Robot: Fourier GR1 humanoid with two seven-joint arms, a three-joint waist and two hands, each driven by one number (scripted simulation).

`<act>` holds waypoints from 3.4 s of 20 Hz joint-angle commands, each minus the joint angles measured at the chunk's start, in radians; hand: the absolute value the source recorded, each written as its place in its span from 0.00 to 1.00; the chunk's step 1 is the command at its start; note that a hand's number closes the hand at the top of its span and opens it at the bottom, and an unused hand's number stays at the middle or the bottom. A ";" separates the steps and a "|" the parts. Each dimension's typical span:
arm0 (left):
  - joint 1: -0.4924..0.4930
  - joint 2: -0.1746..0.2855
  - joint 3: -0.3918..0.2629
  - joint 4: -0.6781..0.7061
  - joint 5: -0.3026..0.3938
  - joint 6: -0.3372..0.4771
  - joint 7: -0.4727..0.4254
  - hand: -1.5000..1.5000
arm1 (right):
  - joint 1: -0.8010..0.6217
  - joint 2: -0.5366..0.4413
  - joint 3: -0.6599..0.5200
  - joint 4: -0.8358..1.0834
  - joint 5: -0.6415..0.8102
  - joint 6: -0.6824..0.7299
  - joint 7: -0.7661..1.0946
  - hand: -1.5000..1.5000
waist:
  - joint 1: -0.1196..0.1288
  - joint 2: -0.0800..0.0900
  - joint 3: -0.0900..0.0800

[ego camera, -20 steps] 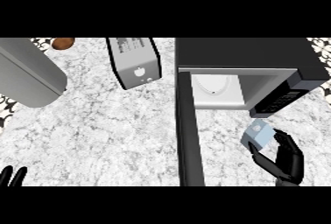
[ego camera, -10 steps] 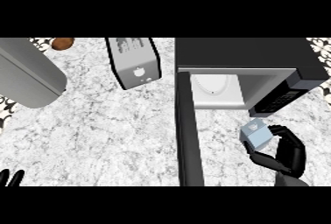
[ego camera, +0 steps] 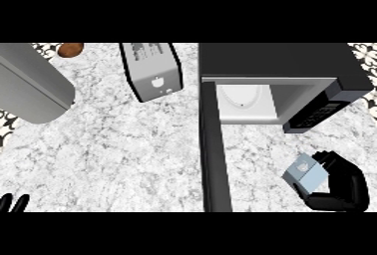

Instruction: Pick up the milk, place it into the microwave and close the microwave

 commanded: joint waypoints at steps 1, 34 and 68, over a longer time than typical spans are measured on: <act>-0.003 -0.007 0.019 0.036 0.011 -0.017 -0.023 0.00 | 0.034 0.002 0.039 -0.193 -0.044 0.044 0.141 1.00 | -0.003 -0.001 -0.001; -0.119 0.013 0.127 0.108 0.074 -0.088 0.019 0.00 | -0.731 0.108 0.021 0.336 0.283 -0.402 0.362 1.00 | 0.052 0.018 0.001; -0.279 0.069 0.080 0.159 -0.026 -0.097 0.071 0.00 | -0.796 0.022 -0.038 0.547 0.487 -0.902 0.384 0.00 | 0.197 0.074 0.004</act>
